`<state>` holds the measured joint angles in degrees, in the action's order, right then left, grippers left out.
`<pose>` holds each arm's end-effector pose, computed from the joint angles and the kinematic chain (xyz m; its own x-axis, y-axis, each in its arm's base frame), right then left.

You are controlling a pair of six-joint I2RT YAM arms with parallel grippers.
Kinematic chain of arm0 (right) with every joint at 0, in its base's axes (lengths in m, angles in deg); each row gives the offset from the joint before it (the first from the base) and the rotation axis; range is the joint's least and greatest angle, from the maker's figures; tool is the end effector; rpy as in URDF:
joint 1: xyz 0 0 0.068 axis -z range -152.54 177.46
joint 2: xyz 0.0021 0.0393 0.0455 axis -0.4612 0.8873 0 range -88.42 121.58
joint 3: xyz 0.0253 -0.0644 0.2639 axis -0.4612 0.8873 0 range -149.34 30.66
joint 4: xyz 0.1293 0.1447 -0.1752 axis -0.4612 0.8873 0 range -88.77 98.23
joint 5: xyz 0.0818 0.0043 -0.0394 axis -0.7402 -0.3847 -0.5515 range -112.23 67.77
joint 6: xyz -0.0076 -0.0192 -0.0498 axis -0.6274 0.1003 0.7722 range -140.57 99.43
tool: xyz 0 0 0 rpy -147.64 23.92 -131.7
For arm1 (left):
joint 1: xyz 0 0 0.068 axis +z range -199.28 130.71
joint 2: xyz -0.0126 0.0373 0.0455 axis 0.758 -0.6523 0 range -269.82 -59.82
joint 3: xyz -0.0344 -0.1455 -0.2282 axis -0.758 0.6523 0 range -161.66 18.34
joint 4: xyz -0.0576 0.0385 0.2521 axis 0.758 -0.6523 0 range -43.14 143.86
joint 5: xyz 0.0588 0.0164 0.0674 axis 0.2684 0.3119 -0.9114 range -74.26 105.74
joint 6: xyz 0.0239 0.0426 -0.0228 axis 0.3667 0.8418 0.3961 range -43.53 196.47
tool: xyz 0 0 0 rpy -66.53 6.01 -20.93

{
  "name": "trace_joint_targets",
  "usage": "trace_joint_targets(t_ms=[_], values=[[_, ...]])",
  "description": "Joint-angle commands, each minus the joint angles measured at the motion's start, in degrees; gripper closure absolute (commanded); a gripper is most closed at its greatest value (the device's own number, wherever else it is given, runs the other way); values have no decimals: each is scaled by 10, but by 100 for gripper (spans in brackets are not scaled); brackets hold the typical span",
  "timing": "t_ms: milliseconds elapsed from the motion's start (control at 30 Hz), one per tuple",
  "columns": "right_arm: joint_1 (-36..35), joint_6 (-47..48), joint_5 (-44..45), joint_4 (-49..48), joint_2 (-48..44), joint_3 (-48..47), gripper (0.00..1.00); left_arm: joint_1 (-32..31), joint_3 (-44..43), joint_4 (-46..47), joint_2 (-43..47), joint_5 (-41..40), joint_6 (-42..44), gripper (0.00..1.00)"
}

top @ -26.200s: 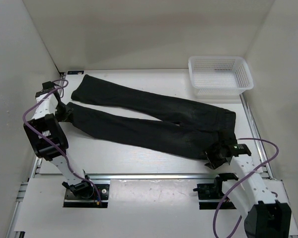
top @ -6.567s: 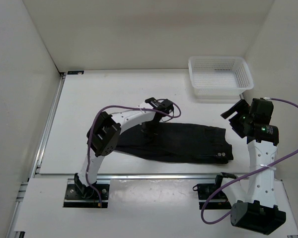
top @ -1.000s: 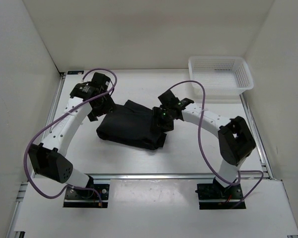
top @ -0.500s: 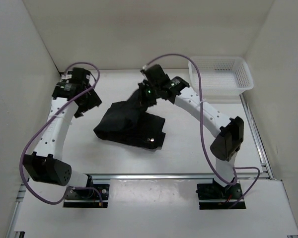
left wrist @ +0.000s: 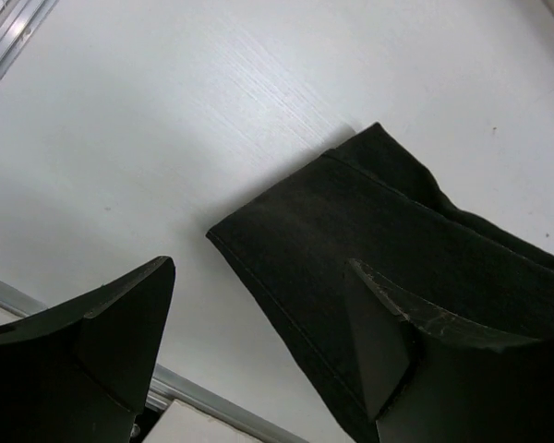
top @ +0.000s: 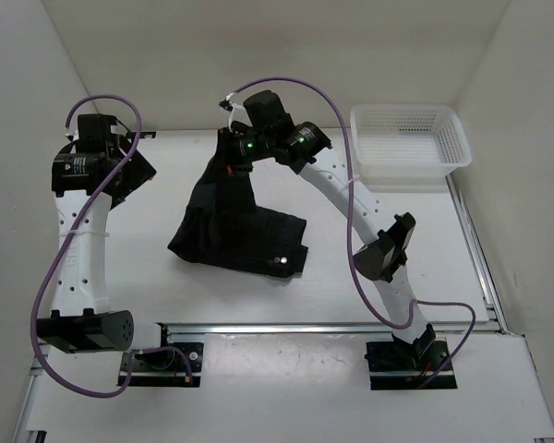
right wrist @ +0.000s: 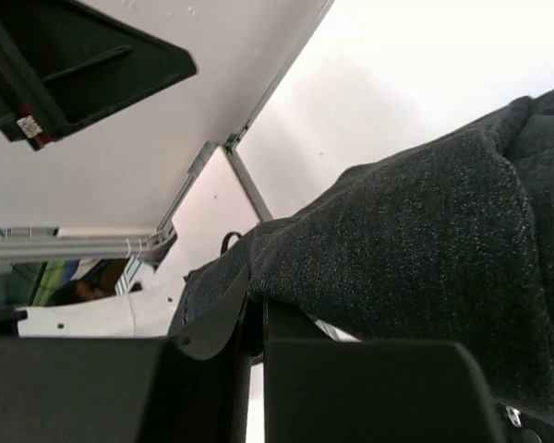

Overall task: Fold and stack the trousers
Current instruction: Fold the trousers

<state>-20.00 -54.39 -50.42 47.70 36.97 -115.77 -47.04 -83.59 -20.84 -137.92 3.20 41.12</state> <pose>0.3089 0.3615 0.4274 -0.7632 -0.1061 -0.6373 -0.6175 0.4101 0.6712 0.2337 0.0169 0.4413 -0.5308 -0.5860 -0.6122 -0.5913 0.7736 -0.2278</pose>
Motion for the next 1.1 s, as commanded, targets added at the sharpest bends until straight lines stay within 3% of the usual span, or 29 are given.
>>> trace_joint_targets(t_ms=[0, 200, 300, 433, 567, 700, 733, 767, 833, 933, 967, 1067], values=[[-15, 15, -77, -63, -4, -24, 100, 13, 22, -11, 28, 23, 13, 15], [-20, 32, -107, -121, 42, -65, 100, 23, 43, -11, 44, 29, 19, 15], [-20, 27, -155, -196, 42, -59, 100, 38, 43, -11, 50, 29, 29, 15], [-20, 29, -160, -214, 31, -37, 100, 50, 43, -5, 55, 40, 34, 15], [-15, 67, -117, -203, -67, 106, 100, 50, 48, -5, 48, 60, 34, 16], [-8, 125, -50, -191, -177, 391, 99, 50, 60, 6, 43, 75, 34, 16], [4, 136, -25, -170, -198, 437, 64, 50, 60, 12, 43, 80, 41, 16], [12, 144, 68, -161, -242, 486, 41, 50, 66, 12, 43, 81, 41, 16], [44, 127, 197, -161, -298, 626, 29, 50, 71, 12, 43, 86, 41, 16], [73, 100, 320, -153, -388, 699, 34, 50, 99, 36, 48, 99, 41, 16], [73, 100, 327, -148, -415, 710, 41, 50, 104, 41, 53, 99, 41, 16], [73, 88, 293, -127, -415, 723, 48, 50, 118, 48, 53, 104, 41, 16]])
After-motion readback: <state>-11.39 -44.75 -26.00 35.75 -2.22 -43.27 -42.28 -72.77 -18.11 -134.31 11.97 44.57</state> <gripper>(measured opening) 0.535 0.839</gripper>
